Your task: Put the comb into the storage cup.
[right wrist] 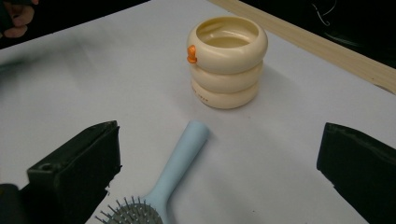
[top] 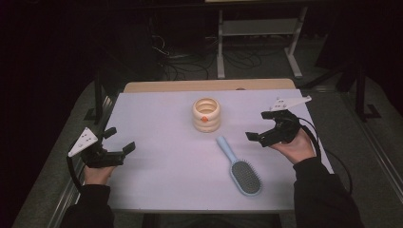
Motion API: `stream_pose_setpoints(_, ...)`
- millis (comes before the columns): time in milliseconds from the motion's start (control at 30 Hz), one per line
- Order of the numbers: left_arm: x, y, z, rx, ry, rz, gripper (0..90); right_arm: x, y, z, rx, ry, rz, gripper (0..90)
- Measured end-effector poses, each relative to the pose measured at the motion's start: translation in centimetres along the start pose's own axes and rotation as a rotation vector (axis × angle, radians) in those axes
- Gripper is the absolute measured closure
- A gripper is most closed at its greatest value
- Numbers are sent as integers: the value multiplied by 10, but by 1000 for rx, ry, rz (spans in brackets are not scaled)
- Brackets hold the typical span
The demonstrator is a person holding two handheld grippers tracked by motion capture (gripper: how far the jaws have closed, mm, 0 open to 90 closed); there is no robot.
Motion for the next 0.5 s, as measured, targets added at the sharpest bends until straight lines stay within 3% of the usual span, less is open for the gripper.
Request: stream_pose_setpoints(500,0,0,0,-5,-5,7,0,4,26,2,58,-21,-9,0)
Point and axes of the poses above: each handheld gripper's, and its own axes: y roughly forward along the jaws, z roughly out of its underside, x roughly to its left, the point moved 5 cm from there along y, roughly forward along the jaws, and after that the axes turned 6 degrees about y, right-handed, at the moved point
